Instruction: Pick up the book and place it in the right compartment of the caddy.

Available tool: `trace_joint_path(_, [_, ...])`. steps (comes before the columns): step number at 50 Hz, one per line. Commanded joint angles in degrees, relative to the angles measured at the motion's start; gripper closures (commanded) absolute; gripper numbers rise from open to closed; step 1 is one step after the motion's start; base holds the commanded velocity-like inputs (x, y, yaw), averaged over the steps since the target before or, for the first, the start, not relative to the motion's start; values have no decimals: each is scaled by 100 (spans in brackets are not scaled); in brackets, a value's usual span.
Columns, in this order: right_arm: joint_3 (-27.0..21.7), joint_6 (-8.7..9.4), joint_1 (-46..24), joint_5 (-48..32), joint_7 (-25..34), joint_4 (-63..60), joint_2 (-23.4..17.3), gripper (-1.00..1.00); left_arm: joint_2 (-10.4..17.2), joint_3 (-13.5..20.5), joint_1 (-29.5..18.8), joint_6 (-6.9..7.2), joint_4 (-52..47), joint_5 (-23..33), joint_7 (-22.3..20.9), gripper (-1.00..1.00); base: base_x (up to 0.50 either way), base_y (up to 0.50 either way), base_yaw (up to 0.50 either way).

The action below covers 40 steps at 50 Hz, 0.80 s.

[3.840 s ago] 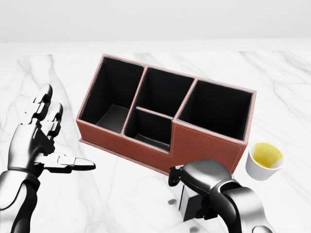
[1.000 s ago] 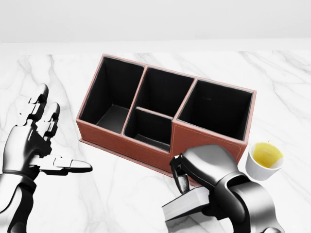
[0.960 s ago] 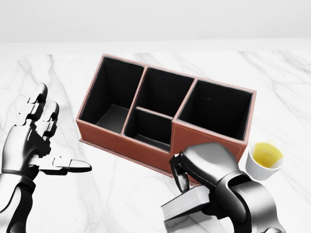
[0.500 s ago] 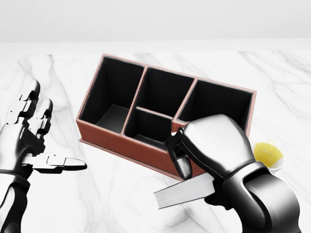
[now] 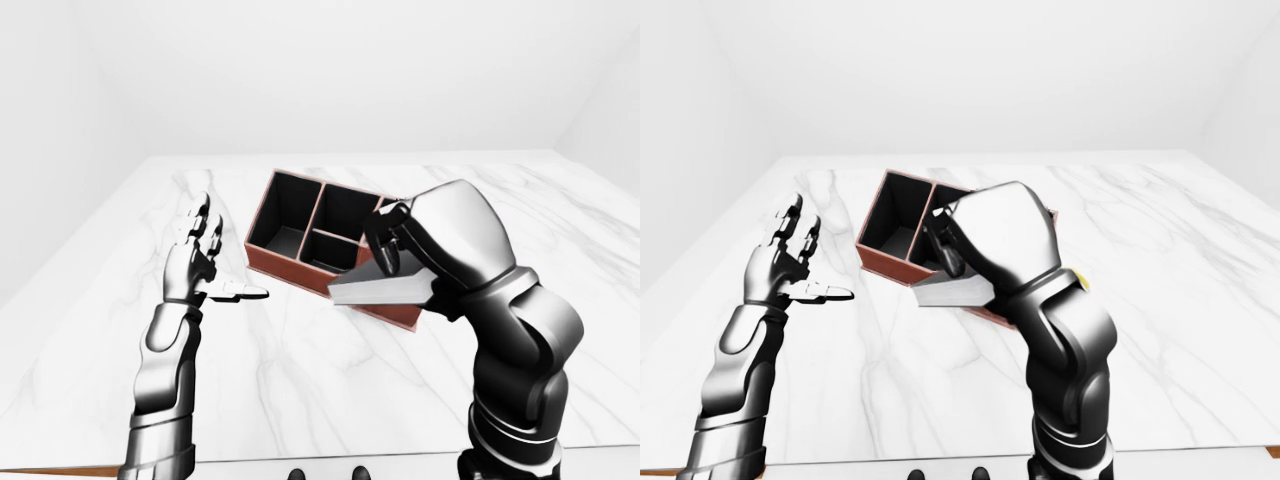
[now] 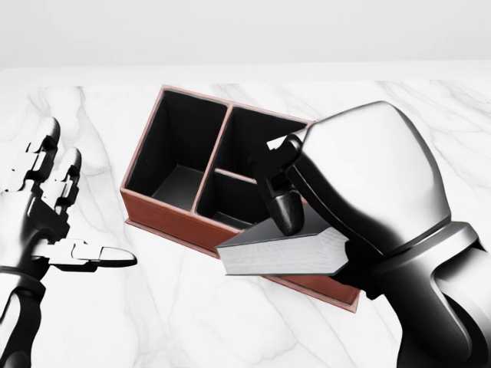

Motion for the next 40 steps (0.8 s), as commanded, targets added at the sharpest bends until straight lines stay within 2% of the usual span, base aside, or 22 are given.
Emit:
trace_joint_path(1, [-111, 283, -604, 195, -1, -213, -82, 100, -8, -18, -32, 0, 47, 4, -10, -100, 0, 0, 0])
trace_joint_path(9, [-170, 540, -1141, 218, -1, -158, -166, 100, -2, -4, 6, 0, -31, -15, -13, -100, 0, 0, 0])
trace_joint_path(13, [-258, 692, -1653, 207, -1, 109, -335, 100, 0, 3, 14, 0, -52, -8, -12, -100, 0, 0, 0])
trace_joint_path(19, [-377, 692, -2359, 250, -1, 619, -593, 100, -5, 1, 26, 0, -120, -13, -30, -100, 0, 0, 0])
trace_joint_path(26, [-460, 692, -3163, 299, -1, 1770, -907, 100, -5, -13, 11, 0, -179, -10, -53, -100, 0, 0, 0])
trace_joint_path(36, [-510, 692, -4409, 273, -1, 4009, -1327, 100, 30, 2, -139, 0, -28, -71, -67, -100, 0, 0, 0])
trace_joint_path(40, [-489, 692, -5246, 118, -1, 5516, -1546, 100, 42, -11, -216, 0, 126, -86, -64, -100, 0, 0, 0])
